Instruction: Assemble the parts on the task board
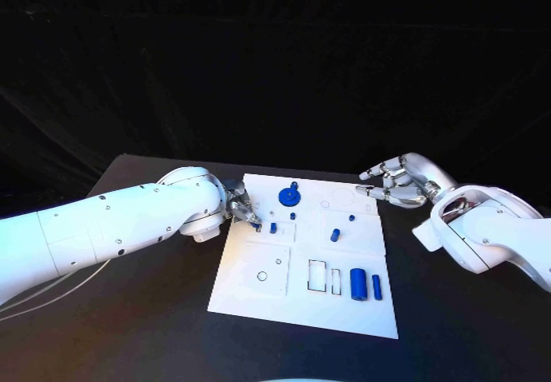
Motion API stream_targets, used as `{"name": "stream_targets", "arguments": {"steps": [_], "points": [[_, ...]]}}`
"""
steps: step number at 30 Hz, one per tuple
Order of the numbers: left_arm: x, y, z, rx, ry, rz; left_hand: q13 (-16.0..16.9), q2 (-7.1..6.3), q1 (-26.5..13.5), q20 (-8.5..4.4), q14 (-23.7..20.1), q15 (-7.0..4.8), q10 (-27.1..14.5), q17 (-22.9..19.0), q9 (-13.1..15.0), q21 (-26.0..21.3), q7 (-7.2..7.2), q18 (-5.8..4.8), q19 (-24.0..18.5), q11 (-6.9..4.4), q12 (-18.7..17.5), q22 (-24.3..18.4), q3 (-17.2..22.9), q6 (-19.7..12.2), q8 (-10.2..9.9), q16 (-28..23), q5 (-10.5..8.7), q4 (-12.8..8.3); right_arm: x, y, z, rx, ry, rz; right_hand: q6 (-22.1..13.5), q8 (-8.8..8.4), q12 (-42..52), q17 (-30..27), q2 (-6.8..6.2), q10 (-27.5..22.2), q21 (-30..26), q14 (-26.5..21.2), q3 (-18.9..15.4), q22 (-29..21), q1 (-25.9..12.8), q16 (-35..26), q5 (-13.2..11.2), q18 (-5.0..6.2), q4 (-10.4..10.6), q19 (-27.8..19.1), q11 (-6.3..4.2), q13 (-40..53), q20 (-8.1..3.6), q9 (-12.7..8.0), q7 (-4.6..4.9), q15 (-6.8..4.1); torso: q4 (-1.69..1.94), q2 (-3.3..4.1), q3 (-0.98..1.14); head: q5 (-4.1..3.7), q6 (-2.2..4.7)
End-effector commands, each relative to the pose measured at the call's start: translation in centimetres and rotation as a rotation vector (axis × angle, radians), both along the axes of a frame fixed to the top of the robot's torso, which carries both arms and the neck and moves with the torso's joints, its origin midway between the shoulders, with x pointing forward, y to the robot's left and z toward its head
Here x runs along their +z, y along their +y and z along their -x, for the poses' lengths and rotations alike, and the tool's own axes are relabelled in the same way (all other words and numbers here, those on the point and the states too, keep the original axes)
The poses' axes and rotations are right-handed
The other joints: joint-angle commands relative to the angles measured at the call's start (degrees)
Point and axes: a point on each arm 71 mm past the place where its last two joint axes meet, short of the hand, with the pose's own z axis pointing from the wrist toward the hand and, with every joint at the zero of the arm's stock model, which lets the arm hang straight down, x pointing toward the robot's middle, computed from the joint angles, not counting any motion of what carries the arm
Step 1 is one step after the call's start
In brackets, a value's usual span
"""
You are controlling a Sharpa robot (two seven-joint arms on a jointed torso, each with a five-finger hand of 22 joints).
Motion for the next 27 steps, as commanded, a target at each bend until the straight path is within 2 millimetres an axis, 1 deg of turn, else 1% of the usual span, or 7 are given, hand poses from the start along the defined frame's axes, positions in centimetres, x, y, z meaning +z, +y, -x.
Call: {"name": "stream_targets", "arguments": {"steps": [1,4,10,11,15,27], "points": [[0.02,-0.36,0.04,-0.016,-0.015,-0.016,-0.1,0.31,-0.4,-0.15,4.3,-0.46,0.1,9.6,0.2,0.0,-1.1,-0.51,0.1,-0.44,-0.3,0.0,7.2,1.6,0.3,-0.2,0.08,-6.7,-0.08,0.09,0.03,0.01,0.003,0.008,0.2,0.23,-0.1,1.9,0.31,-0.1,-0.3,2.8,-0.1,6.9,-0.1,-0.3,0.3,0.48,0.2,-0.4,-0.2,0.0,-0.02,0.1,-0.24,-0.48,-0.03,0.02,0.02,0.03,-0.16],[-0.11,-0.4,0.05,-0.019,-0.008,-0.021,0.0,0.24,-0.6,-0.17,4.3,-0.5,0.3,9.6,0.3,0.0,-1.16,-0.51,0.1,-0.49,-0.4,0.1,7.4,1.7,0.4,-0.2,0.08,-6.8,-0.1,0.12,0.02,0.011,0.003,0.007,0.2,0.23,-0.1,1.9,0.31,-0.1,-0.3,2.8,-0.1,6.9,-0.1,-0.3,0.3,0.48,0.2,-0.4,-0.2,0.0,-0.02,0.1,-0.24,-0.48,-0.1,0.03,0.04,0.04,-0.13],[-0.3,-0.49,0.04,-0.026,0.007,-0.032,0.0,0.14,-0.8,-0.2,4.3,-0.54,0.5,9.6,0.5,0.0,-1.22,-0.53,0.2,-0.54,-0.3,0.1,7.7,1.7,0.5,-0.2,0.07,-6.8,-0.14,0.14,0.03,0.012,0.003,0.007,0.2,0.23,-0.1,1.9,0.31,-0.1,-0.3,2.8,-0.1,6.9,-0.1,-0.3,0.3,0.48,0.2,-0.4,-0.2,0.0,-0.02,0.1,-0.24,-0.48,-0.05,0.03,0.03,-0.03,-0.16],[-0.34,-0.54,0.05,-0.029,0.011,-0.035,0.0,0.03,-0.9,-0.22,4.3,-0.56,0.6,9.6,0.6,0.0,-1.25,-0.53,0.2,-0.58,-0.3,0.2,7.8,1.8,0.6,-0.2,0.07,-6.9,-0.15,0.13,0.03,0.012,0.003,0.007,0.2,0.23,-0.1,1.9,0.31,-0.1,-0.3,2.8,-0.1,6.9,-0.1,-0.3,0.3,0.48,0.2,-0.4,-0.2,0.0,-0.02,0.1,-0.24,-0.48,-0.03,0.03,0.03,-0.06,-0.26],[-0.44,-0.63,0.09,-0.036,0.02,-0.041,0.1,-0.04,-1.0,-0.24,4.3,-0.57,0.7,9.6,0.6,0.1,-1.28,-0.54,0.2,-0.59,-0.2,0.2,7.9,1.8,0.6,-0.2,0.07,-6.9,-0.17,0.13,0.04,0.012,0.004,0.007,0.2,0.23,-0.1,1.9,0.31,-0.1,-0.3,2.8,-0.1,6.9,-0.1,-0.3,0.3,0.48,0.2,-0.4,-0.2,0.0,-0.02,0.1,-0.24,-0.48,-0.06,-0.01,0.07,-0.01,-0.26],[-0.6,-0.79,0.32,-0.061,0.045,-0.058,0.0,-0.29,-1.3,-0.27,4.3,-0.62,0.9,9.6,0.9,0.1,-1.38,-0.56,0.2,-0.68,-0.4,0.3,8.2,1.9,0.9,-0.2,0.07,-7.1,-0.22,0.09,0.04,0.012,0.005,0.007,0.2,0.23,-0.1,1.9,0.31,-0.1,-0.3,2.8,-0.1,6.9,-0.1,-0.3,0.3,0.48,0.2,-0.4,-0.2,0.0,-0.02,0.1,-0.24,-0.48,-0.05,-0.03,0.03,-0.14,-0.32]]}}
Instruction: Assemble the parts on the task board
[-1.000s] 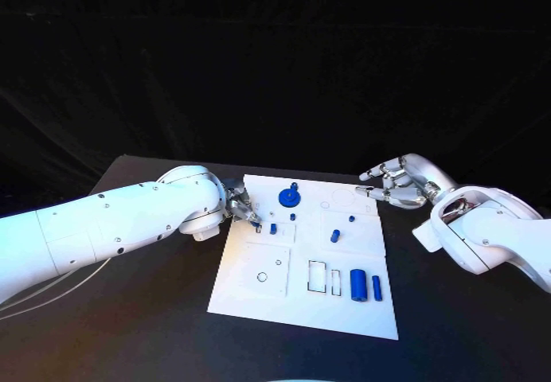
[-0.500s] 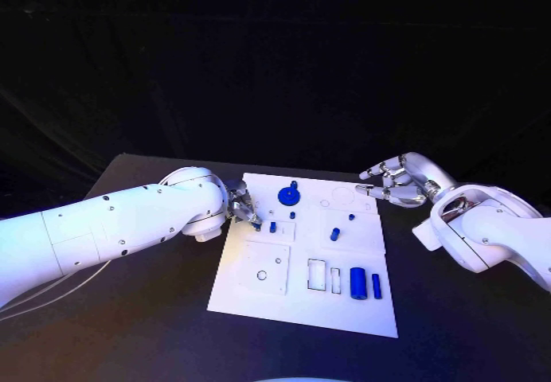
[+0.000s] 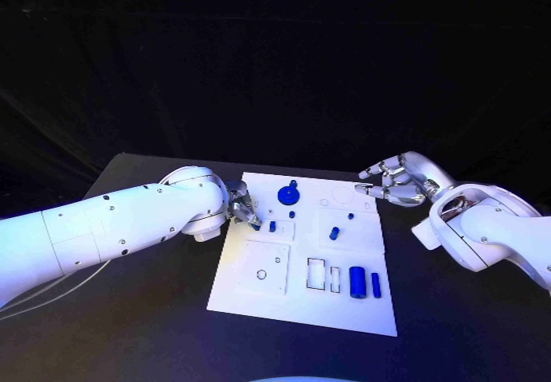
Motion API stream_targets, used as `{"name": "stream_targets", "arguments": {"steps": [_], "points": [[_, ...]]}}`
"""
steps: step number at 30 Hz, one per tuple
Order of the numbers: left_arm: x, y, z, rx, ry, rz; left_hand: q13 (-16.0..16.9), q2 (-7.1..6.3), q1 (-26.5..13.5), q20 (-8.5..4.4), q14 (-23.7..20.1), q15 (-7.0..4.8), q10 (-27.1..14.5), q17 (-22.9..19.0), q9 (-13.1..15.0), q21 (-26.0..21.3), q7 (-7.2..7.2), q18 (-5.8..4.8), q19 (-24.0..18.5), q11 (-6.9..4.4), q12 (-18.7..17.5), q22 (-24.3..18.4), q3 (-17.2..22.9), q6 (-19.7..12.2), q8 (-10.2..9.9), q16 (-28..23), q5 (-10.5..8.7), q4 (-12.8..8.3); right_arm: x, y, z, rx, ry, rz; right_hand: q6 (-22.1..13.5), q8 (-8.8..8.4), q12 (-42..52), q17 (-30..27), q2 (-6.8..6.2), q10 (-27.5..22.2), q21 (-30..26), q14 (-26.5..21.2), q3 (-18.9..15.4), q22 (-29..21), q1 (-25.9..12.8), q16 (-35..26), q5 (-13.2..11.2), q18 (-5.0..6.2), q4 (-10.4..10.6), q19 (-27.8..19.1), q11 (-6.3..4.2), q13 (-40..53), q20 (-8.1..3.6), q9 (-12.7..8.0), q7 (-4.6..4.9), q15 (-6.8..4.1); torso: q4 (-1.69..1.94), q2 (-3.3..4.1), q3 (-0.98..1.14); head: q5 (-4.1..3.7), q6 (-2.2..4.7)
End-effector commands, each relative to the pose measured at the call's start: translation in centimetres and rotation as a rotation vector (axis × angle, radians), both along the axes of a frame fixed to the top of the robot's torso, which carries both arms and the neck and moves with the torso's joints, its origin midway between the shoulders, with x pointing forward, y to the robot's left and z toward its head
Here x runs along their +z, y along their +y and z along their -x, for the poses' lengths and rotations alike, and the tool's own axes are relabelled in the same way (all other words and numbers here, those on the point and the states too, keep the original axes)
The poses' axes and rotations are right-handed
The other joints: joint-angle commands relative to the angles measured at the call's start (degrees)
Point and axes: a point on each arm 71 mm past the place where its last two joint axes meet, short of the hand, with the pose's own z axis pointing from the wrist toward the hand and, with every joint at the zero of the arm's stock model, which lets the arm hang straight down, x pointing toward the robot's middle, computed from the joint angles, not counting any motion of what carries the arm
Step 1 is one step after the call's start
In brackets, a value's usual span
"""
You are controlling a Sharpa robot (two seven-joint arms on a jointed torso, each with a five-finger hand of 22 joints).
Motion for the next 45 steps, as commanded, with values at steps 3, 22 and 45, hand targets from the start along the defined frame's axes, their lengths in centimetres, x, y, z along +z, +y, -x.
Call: {"name": "stream_targets", "arguments": {"steps": [3,22,45], "points": [[-0.3,-0.3,0.4,-0.035,0.031,-0.027,-0.1,0.39,-0.1,-0.28,4.5,-0.43,0.4,9.7,0.2,0.1,-1.1,-0.55,0.2,-0.2,-0.4,0.0,6.8,1.6,0.3,-0.2,0.2,-6.6,-0.1,0.1,0.0,0.012,0.002,0.007,0.2,0.23,-0.1,1.9,0.31,-0.1,-0.3,2.8,-0.1,6.9,-0.1,-0.3,0.3,0.48,0.2,-0.4,-0.2,0.0,-0.02,0.1,-0.24,-0.48,0.03,-0.01,-0.04,-0.03,0.06],[-0.4,-0.9,0.5,-0.051,0.044,-0.048,-0.2,0.2,-0.6,-0.37,4.5,-0.51,0.8,9.7,0.8,0.2,-1.26,-0.59,0.3,-0.32,-0.4,0.3,7.4,1.8,0.9,-0.2,0.2,-6.6,-0.1,0.2,0.1,0.013,0.001,0.004,0.2,0.27,-0.1,1.9,0.43,-0.1,-0.4,2.8,-0.1,6.8,-0.2,-0.4,0.5,0.5,0.3,-0.5,-0.21,-0.1,-0.03,0.1,-0.25,-0.49,-0.03,0.06,0.0,0.13,0.04],[-0.6,-1.3,0.2,-0.038,0.056,-0.088,-1.8,0.12,-3.3,-0.7,4.6,-1.1,1.8,9.7,3.6,0.7,-2.37,-0.78,0.7,-1.14,-1.1,1.2,6.5,2.7,3.7,-0.2,0.18,-5.5,-0.1,0.2,0.0,0.011,-0.002,0.002,0.2,0.3,-0.2,1.8,0.57,-0.1,-0.5,2.8,-0.2,6.8,-0.3,-0.4,0.6,0.51,0.5,-0.5,-0.21,-0.1,-0.03,0.1,-0.25,-0.5,0.02,-0.01,0.0,-0.22,-0.33]]}}
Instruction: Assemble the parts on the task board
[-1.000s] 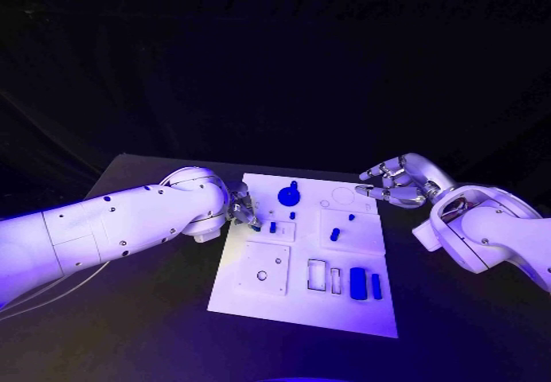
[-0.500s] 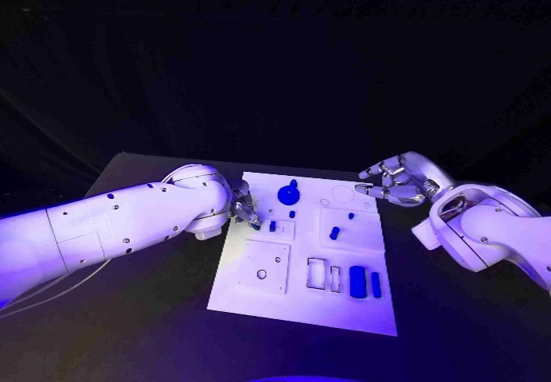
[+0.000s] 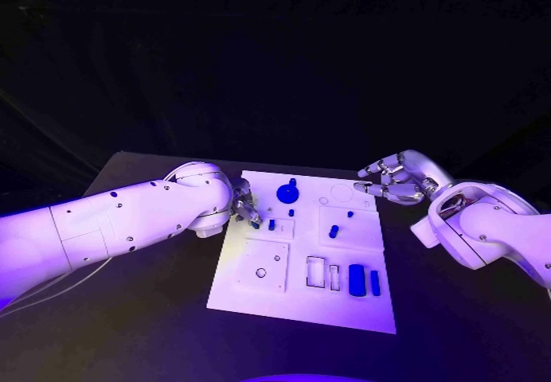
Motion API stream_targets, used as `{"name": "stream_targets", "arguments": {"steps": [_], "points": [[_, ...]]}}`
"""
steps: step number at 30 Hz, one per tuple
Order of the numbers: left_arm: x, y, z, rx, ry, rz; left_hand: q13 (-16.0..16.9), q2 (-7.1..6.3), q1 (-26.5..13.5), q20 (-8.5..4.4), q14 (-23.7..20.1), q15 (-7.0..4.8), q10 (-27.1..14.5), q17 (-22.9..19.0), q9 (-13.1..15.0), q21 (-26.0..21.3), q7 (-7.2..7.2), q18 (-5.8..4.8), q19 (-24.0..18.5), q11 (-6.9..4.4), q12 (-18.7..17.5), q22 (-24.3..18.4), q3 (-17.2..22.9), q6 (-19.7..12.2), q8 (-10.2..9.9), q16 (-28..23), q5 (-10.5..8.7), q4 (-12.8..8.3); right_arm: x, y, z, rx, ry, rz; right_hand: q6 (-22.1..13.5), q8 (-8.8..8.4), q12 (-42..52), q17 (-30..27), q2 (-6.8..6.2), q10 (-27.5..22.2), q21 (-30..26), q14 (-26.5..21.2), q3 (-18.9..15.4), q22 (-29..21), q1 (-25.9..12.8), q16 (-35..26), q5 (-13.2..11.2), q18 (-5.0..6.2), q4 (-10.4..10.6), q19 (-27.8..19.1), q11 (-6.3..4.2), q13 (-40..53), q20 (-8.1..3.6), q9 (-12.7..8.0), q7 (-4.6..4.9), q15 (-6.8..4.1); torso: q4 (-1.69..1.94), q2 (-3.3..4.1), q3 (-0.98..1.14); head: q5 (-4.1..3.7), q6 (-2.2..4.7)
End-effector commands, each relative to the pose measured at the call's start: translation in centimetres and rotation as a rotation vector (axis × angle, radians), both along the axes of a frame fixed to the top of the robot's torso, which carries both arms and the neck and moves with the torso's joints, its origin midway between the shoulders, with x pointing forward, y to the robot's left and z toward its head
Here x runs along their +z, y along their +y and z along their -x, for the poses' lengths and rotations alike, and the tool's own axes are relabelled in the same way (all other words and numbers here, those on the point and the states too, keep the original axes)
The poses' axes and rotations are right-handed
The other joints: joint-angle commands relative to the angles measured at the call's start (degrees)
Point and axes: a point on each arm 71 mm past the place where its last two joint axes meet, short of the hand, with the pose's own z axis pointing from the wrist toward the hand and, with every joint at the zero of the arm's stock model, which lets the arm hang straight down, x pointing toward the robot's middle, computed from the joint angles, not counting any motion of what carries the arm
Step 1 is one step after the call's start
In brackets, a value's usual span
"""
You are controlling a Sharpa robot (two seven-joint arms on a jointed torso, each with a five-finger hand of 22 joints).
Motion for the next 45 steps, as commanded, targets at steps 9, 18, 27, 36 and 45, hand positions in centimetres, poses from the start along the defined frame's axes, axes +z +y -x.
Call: {"name": "stream_targets", "arguments": {"steps": [9,18,27,36,45], "points": [[-0.78,-0.3,0.41,-0.015,0.047,-0.024,-1.0,-0.04,-2.1,-0.44,4.4,-0.74,1.2,9.8,1.1,0.3,-2.73,-0.85,0.5,-1.1,-0.6,0.5,2.5,2.8,1.1,-0.1,0.17,-3.3,-0.03,0.08,0.02,0.009,-0.003,0.002,0.2,0.31,-0.1,1.8,0.39,-0.1,-0.3,2.8,-0.1,6.8,-0.1,-0.2,0.3,0.51,0.4,-0.5,-0.21,-0.1,-0.04,0.1,-0.24,-0.5,0.03,0.03,-0.01,-0.17,0.09],[-0.8,-0.17,0.33,-0.005,0.047,-0.027,-1.1,-0.52,-4.1,-0.58,4.4,-0.96,1.3,9.8,1.6,0.5,-3.06,-0.91,0.6,-1.35,-0.3,0.8,-0.5,3.0,1.4,-0.1,0.18,-1.5,-0.03,0.08,0.01,0.009,-0.003,0.002,0.2,0.32,-0.2,1.7,0.39,-0.2,-0.3,2.8,-0.1,6.7,-0.2,-0.2,0.3,0.53,0.4,-0.5,-0.21,-0.2,-0.04,0.1,-0.24,-0.5,0.04,0.02,0.0,-0.22,-0.01],[-0.83,0.11,0.24,0.007,0.048,-0.03,-0.7,-0.79,-5.0,-0.69,4.4,-1.16,1.4,9.8,1.9,0.6,-3.32,-0.95,0.7,-1.56,0.2,1.0,-2.3,3.3,1.8,-0.1,0.19,-0.5,-0.05,0.03,0.01,0.008,-0.001,0.003,0.2,0.32,-0.2,1.7,0.41,-0.2,-0.4,2.8,-0.1,6.7,-0.2,-0.3,0.3,0.54,0.5,-0.5,-0.21,-0.2,-0.04,0.1,-0.24,-0.5,0.01,0.02,-0.01,-0.3,0.02],[-0.84,0.33,0.13,0.018,0.045,-0.027,-1.0,-1.19,-6.0,-0.75,4.4,-1.18,1.3,9.8,2.1,0.5,-3.33,-0.92,0.7,-1.57,0.2,0.8,-4.4,3.4,1.9,-0.1,0.18,0.8,-0.1,-0.01,0.04,0.007,0.0,0.003,0.2,0.33,-0.3,1.7,0.42,-0.2,-0.5,2.8,-0.1,6.6,-0.2,-0.3,0.3,0.57,0.5,-0.6,-0.21,-0.2,-0.04,0.1,-0.24,-0.5,0.01,0.01,-0.01,-0.36,0.13],[-0.71,0.56,0.04,0.038,0.028,-0.005,-1.4,-1.33,-7.8,-0.68,4.4,-1.04,0.8,9.8,2.3,0.3,-3.14,-0.87,0.6,-1.38,0.4,0.6,-14.0,3.6,1.9,-0.2,0.17,4.8,-0.13,-0.05,0.06,0.007,0.001,0.002,0.2,0.33,-0.3,1.6,0.36,-0.3,-0.6,2.8,-0.3,6.6,-0.4,-0.4,0.3,0.58,0.6,-0.6,-0.2,-0.3,-0.04,0.1,-0.24,-0.49,0.05,0.02,-0.03,-0.36,0.2]]}}
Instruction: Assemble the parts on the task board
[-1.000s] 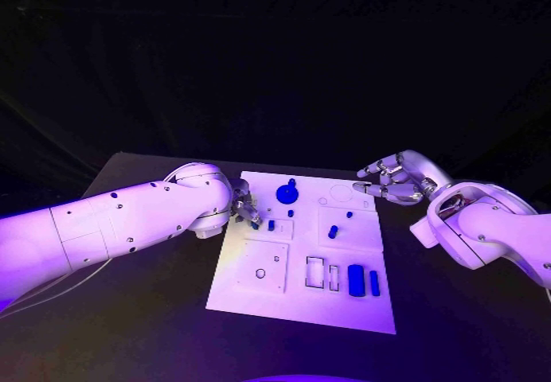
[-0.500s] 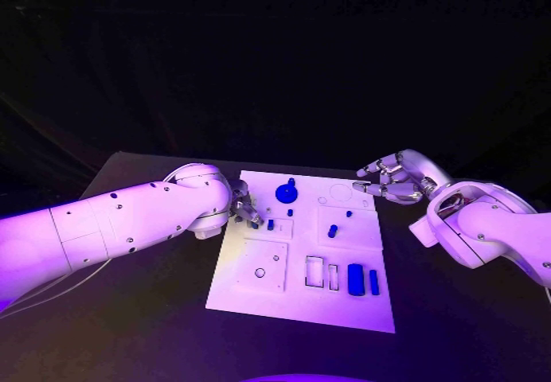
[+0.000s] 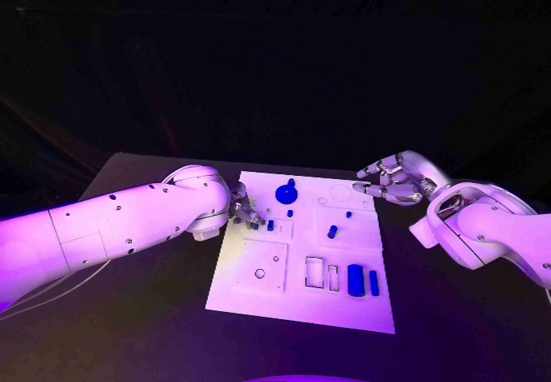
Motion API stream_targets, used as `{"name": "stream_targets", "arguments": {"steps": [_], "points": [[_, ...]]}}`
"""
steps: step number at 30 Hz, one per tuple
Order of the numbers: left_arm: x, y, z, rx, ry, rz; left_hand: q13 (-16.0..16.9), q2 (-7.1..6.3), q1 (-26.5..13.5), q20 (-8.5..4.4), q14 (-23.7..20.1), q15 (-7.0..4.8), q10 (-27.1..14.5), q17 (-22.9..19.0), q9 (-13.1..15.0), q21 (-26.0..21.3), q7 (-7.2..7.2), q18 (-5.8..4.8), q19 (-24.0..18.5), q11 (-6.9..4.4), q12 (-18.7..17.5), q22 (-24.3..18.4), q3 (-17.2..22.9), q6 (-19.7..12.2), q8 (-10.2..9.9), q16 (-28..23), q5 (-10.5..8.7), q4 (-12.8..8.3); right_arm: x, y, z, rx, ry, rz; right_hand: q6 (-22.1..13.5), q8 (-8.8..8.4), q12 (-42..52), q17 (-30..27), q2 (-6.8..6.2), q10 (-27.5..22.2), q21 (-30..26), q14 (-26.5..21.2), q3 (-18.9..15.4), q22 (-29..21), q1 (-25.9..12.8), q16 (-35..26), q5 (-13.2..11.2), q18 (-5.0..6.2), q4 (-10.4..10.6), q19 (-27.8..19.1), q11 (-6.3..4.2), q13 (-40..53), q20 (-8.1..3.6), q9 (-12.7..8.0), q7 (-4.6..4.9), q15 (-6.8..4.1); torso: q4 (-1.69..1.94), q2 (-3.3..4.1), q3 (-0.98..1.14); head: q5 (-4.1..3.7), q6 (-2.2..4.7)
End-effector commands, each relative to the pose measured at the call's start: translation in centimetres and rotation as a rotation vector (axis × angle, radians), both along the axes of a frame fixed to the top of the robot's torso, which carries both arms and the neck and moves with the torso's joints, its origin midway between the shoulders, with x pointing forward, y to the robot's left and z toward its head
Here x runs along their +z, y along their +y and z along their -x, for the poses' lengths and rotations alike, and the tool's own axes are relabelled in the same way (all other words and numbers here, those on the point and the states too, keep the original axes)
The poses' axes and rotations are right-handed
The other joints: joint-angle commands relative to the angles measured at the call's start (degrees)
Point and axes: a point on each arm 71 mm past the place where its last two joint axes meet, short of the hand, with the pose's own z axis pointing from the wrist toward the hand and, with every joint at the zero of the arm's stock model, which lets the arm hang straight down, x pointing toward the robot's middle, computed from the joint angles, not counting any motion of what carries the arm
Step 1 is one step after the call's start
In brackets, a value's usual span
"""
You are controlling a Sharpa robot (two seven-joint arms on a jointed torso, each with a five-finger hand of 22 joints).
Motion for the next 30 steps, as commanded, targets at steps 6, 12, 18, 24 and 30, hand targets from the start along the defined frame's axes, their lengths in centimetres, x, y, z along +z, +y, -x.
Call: {"name": "stream_targets", "arguments": {"steps": [6,12,18,24,30], "points": [[0.0,0.2,0.0,0.035,-0.006,0.038,-0.4,2.54,3.1,-0.21,4.5,-0.17,-0.9,9.8,0.1,-0.2,0.23,-0.85,0.1,0.07,0.5,0.5,-16.2,-0.3,-0.4,-0.2,0.15,6.3,-0.1,0.1,0.0,0.013,0.002,0.003,0.2,0.34,-0.3,1.5,0.37,-0.3,-0.3,2.8,0.0,6.6,-0.4,-0.4,0.3,0.58,0.3,-0.4,-0.2,-0.1,0.17,0.1,-0.24,-0.49,-0.02,0.0,-0.02,0.16,-0.1],[0.3,0.6,0.1,0.055,-0.025,0.06,-0.9,3.0,3.8,-0.24,4.5,-0.07,-1.2,9.8,0.1,-0.4,0.36,-0.76,0.0,0.1,0.2,0.2,-18.7,-0.4,-0.5,-0.2,0.18,7.1,-0.3,0.0,0.0,0.013,0.007,0.005,0.1,0.33,-0.4,1.3,0.32,-0.4,-0.5,2.7,0.0,6.5,-0.5,-0.5,0.3,0.64,0.4,-0.6,-0.19,-0.2,0.17,0.1,-0.24,-0.49,0.01,-0.01,-0.07,0.09,-0.24],[0.9,0.9,0.0,0.078,-0.052,0.104,-1.5,3.25,3.5,-0.22,4.5,-0.03,-1.5,9.8,0.0,-0.7,0.43,-0.66,-0.2,0.17,-0.1,-0.3,-19.8,-0.5,-0.7,-0.2,0.18,7.2,-0.3,0.0,0.0,0.012,0.008,0.005,0.1,0.32,-0.5,1.2,0.31,-0.4,-0.7,2.7,-0.1,6.4,-0.5,-0.6,0.3,0.67,0.4,-0.6,-0.19,-0.2,0.17,0.1,-0.24,-0.49,0.03,-0.05,-0.04,0.07,-0.19],[2.0,1.3,-0.3,0.133,-0.109,0.245,-11.2,3.69,4.2,0.25,4.4,1.0,-7.3,9.4,-0.7,-5.6,1.98,0.81,-3.5,1.54,-8.8,-7.6,-23.9,-3.8,-2.6,-0.5,0.19,7.1,-0.4,-0.1,0.0,0.01,0.009,0.006,0.1,0.32,-0.5,1.2,0.31,-0.4,-0.7,2.7,-0.1,6.4,-0.5,-0.6,0.3,0.67,0.4,-0.6,-0.19,-0.2,0.17,0.1,-0.24,-0.49,-0.01,-0.06,0.0,-0.09,-0.01],[3.2,0.3,-0.6,0.059,-0.235,0.427,-13.9,5.53,12.6,2.58,-1.5,4.12,-16.4,-2.9,-3.3,-20.3,5.96,4.28,-13.3,5.26,-13.3,-26.9,-24.0,-11.6,-6.6,-13.0,0.2,5.5,-0.4,-0.1,0.0,0.009,0.007,0.005,0.1,0.32,-0.5,0.9,0.31,-0.5,-0.8,2.6,-0.1,6.3,-0.5,-0.8,0.4,0.71,0.4,-0.7,-0.18,-0.3,0.17,0.1,-0.23,-0.49,0.08,-0.01,-0.04,-0.51,0.27]]}}
